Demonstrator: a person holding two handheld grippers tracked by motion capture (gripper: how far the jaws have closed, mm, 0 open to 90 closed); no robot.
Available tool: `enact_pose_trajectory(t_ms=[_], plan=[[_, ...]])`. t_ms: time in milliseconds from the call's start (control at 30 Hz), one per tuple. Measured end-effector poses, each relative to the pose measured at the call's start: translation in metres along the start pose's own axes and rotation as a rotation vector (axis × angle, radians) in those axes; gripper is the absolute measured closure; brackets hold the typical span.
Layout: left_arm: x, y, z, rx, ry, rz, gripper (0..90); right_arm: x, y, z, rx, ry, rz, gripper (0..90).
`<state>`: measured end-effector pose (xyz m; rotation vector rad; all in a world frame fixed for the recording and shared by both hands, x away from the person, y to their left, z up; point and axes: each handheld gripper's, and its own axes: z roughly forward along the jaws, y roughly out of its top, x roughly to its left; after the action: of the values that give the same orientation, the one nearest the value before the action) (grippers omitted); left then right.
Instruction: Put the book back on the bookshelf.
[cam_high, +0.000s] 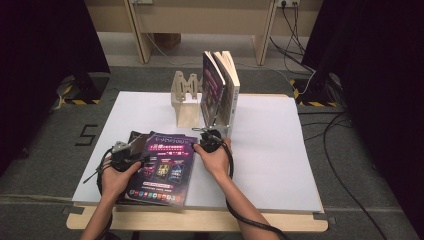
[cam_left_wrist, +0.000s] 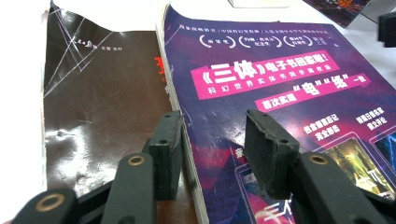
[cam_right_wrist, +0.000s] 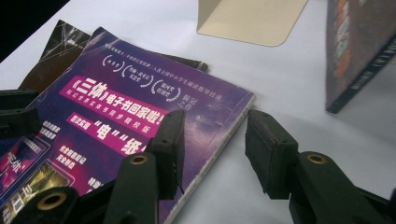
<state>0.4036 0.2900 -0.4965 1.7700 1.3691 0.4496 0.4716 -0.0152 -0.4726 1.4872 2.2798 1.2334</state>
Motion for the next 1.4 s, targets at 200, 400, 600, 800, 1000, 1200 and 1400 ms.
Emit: enact_pose_trajectory(t_ms=[200, 400, 600, 800, 1000, 1200, 1400], plan=[[-0.001, 0.0, 0.0, -0.001, 0.004, 0.004, 56.4, 0.0, 0.002, 0.01, 0.018, 0.006, 0.025, 57.2], [-0.003, 0.0, 0.0, -0.003, 0.019, 0.034, 56.7, -0.002, 0.003, 0.017, 0.01, 0.012, 0.055, 55.1], [-0.003, 0.0, -0.001, 0.0, 0.021, 0.048, 57.1, -0.005, 0.006, 0.021, 0.007, 0.006, 0.06, 54.5], [-0.004, 0.0, -0.001, 0.0, 0.025, 0.072, 57.7, -0.008, 0.006, 0.026, 0.016, 0.001, 0.073, 54.5], [-0.005, 0.001, -0.002, 0.001, 0.032, 0.099, 58.9, -0.01, 0.006, 0.028, 0.02, 0.003, 0.081, 54.1], [-0.006, 0.001, -0.002, 0.003, 0.021, 0.108, 59.9, -0.012, 0.008, 0.03, 0.018, 0.004, 0.087, 53.8], [-0.007, 0.001, -0.002, 0.012, 0.01, 0.108, 60.7, -0.013, 0.009, 0.03, 0.016, -0.001, 0.093, 53.1]])
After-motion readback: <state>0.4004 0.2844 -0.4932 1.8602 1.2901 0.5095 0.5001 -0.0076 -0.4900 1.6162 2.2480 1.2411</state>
